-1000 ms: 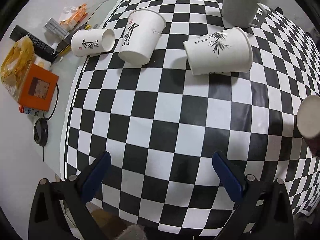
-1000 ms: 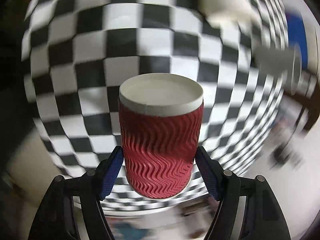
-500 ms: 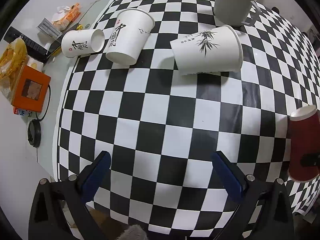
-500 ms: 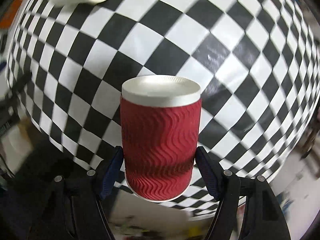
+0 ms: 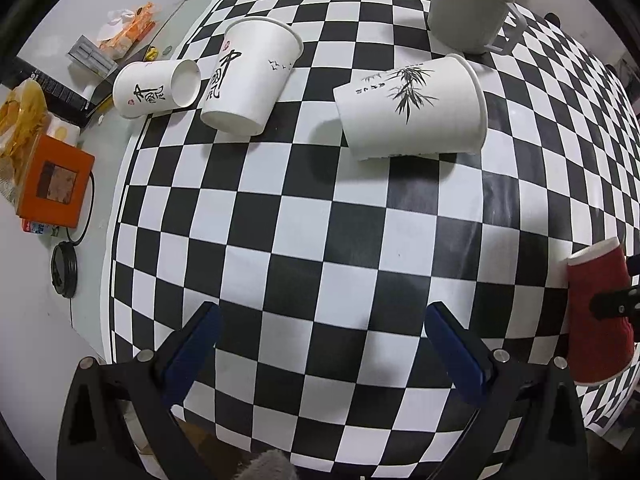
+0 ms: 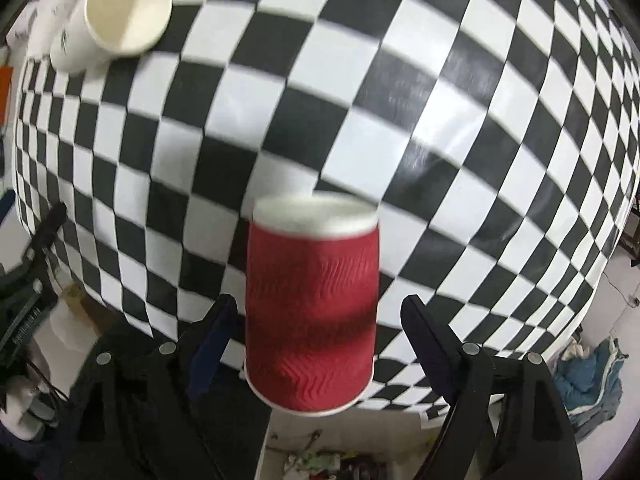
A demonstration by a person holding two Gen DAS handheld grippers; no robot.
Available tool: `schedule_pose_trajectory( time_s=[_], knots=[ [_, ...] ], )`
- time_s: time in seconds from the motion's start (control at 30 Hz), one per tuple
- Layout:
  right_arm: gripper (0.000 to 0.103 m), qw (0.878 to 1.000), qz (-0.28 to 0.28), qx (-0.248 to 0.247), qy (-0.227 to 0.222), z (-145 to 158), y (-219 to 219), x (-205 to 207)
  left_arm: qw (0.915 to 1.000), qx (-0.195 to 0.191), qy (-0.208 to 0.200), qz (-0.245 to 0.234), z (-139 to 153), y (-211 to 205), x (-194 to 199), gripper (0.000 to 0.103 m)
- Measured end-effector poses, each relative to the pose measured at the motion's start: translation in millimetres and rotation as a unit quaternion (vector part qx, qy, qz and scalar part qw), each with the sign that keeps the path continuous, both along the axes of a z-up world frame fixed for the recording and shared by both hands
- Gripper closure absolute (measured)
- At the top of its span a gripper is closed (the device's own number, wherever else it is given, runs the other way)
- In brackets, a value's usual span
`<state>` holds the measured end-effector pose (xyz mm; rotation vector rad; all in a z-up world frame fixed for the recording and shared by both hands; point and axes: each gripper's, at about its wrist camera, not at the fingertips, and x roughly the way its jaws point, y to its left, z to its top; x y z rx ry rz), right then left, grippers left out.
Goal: Flip cup upside down
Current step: 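Rotate the red cup with the right tool, rim facing down, then lower the red cup onto the table and open the right tool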
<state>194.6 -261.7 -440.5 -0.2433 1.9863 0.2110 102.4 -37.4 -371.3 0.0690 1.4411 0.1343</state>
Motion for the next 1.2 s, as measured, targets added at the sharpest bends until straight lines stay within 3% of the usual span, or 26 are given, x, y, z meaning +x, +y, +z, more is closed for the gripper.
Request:
schedule_pose_trajectory(
  time_s=[0.1, 0.13, 0.23, 0.4, 0.47, 0.63, 0.77, 0.93, 1.2],
  knots=[
    [0.021, 1.000, -0.001, 0.010, -0.006, -6, 4, 2, 1.0000, 0.005, 0.004, -0.006, -2, -2, 5, 0.000],
    [0.032, 1.000, -0.002, 0.009, -0.008, -7, 4, 3, 0.9999, 0.006, 0.005, -0.010, -2, -3, 6, 0.000],
    [0.033, 0.999, -0.021, 0.016, -0.034, 1, -2, 1, 0.9998, 0.007, 0.004, -0.019, 0, -6, 10, 0.000],
    [0.033, 0.984, -0.094, 0.050, -0.141, 49, -31, 17, 0.9998, -0.009, 0.005, -0.017, 2, -12, 22, 0.000],
    [0.033, 0.969, -0.117, 0.058, -0.210, 70, -39, 20, 0.9998, -0.013, 0.005, -0.016, 1, -14, 27, 0.000],
    [0.033, 0.912, -0.160, 0.064, -0.372, 94, -46, 18, 0.9997, -0.010, 0.006, -0.021, -4, -24, 35, 0.000],
    [0.033, 0.878, -0.167, 0.053, -0.445, 88, -41, 9, 0.9995, -0.009, 0.004, -0.029, -5, -31, 38, 0.000],
    [0.033, 0.870, -0.139, 0.031, -0.473, 75, -26, -21, 0.9988, -0.017, -0.012, -0.045, 2, -41, 31, 0.000],
    [0.029, 0.885, -0.141, 0.009, -0.444, 62, -31, -58, 0.9970, -0.034, -0.044, -0.054, 22, -56, 18, 0.000]
  ],
)
